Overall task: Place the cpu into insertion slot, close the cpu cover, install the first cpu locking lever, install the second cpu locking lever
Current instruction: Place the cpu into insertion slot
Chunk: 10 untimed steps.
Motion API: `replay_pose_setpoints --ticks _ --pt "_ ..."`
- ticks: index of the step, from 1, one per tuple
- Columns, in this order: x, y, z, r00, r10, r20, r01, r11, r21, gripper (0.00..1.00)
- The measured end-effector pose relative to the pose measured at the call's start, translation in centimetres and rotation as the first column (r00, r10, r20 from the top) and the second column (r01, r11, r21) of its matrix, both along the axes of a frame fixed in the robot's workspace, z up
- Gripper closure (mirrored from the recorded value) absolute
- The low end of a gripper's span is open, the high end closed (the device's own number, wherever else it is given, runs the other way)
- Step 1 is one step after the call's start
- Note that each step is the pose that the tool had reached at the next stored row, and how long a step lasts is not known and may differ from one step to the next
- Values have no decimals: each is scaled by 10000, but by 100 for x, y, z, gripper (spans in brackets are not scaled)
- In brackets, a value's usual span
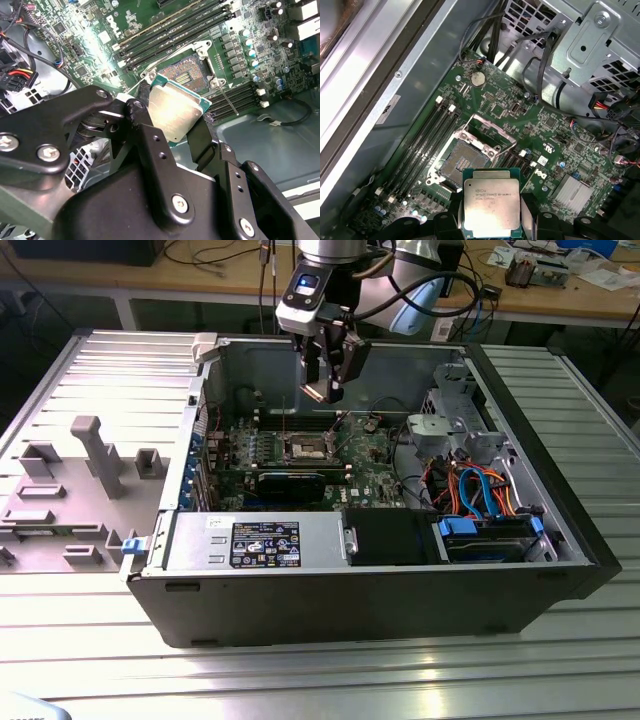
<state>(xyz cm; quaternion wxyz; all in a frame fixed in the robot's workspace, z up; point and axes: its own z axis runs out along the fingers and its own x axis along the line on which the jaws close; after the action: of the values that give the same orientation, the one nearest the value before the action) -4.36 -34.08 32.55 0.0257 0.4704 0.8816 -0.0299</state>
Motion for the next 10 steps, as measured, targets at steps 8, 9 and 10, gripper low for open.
replay_pose_setpoints --ticks 8,9,10 --pt "0 0 0 9999 -116 0 116 9999 0 45" --pt "0 0 0 9999 -128 0 128 9999 0 45" --pt "0 0 0 9999 -140 0 140 9999 0 45"
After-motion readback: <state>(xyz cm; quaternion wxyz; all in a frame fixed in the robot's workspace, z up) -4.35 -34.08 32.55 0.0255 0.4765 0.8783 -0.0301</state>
